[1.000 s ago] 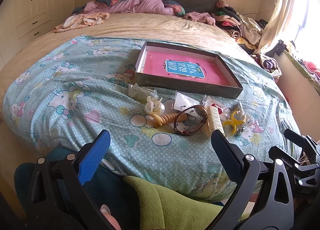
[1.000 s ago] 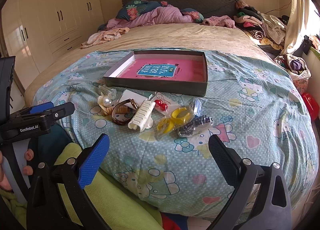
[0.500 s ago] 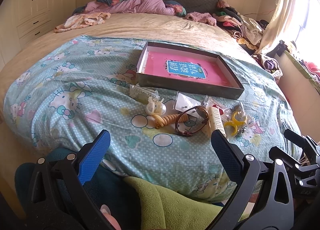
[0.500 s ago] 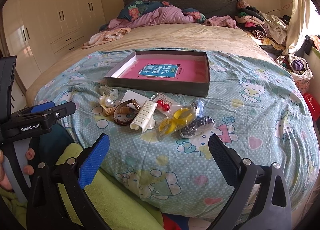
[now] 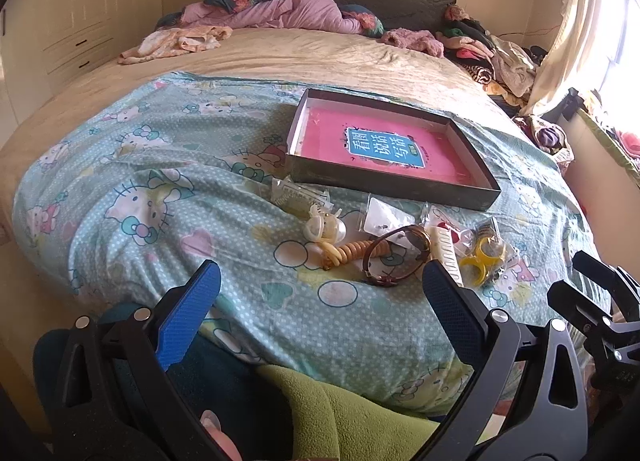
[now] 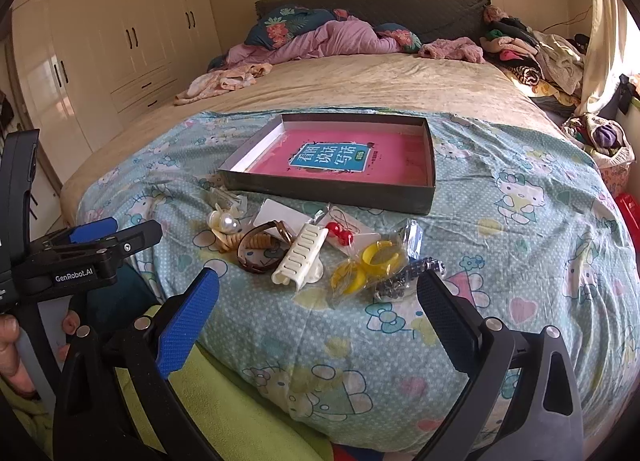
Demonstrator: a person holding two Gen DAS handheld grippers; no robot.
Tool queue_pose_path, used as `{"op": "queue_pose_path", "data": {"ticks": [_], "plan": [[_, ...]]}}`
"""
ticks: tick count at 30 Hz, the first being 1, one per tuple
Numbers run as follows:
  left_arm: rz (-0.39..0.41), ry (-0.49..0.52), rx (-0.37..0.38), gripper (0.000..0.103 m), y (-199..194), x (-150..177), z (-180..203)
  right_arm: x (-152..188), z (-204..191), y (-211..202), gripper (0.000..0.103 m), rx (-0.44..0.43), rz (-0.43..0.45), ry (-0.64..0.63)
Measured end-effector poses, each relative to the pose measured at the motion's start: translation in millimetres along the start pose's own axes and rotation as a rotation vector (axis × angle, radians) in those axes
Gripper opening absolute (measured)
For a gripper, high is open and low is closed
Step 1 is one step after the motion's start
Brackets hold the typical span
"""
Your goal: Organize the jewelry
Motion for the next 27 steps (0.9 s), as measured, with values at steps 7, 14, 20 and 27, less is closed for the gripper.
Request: {"op": "queue_pose_path", "data": {"ticks": [7,14,20,27], "plan": [[0.01,-0.038,-0.029,0.094,4.8,-11.9,-15.9,-14.4,11.2,5.5,0.099,0.023,0.018,0.0],[0.006,-0.086,-0.06,0.094,14.3,-25.3,-41.6,-28.2,27.9,11.1,0.099,0.064,0.039,0.013],[-0.018,-0.116,-0.074,0.094,28.9,-36.2,-59.9,-34.0,45.6,19.3,0.099,0.087,0.036,0.037],[-0.102,-0.103,-0.019,0.094,57.9,-36.2,-58.4,-36.1,66.8,29.8,0.099,0.119,0.027,0.076]]}}
Point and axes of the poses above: each gripper's, at about its wrist camera, not at the fingertips, and y roughly the way its jaws point, z to its right, x to its underside, the point moved 2 cm from there along y, roughly the way its jaws point, and after that the axes turned 10 degrees about -y, right-handed, at the moved point
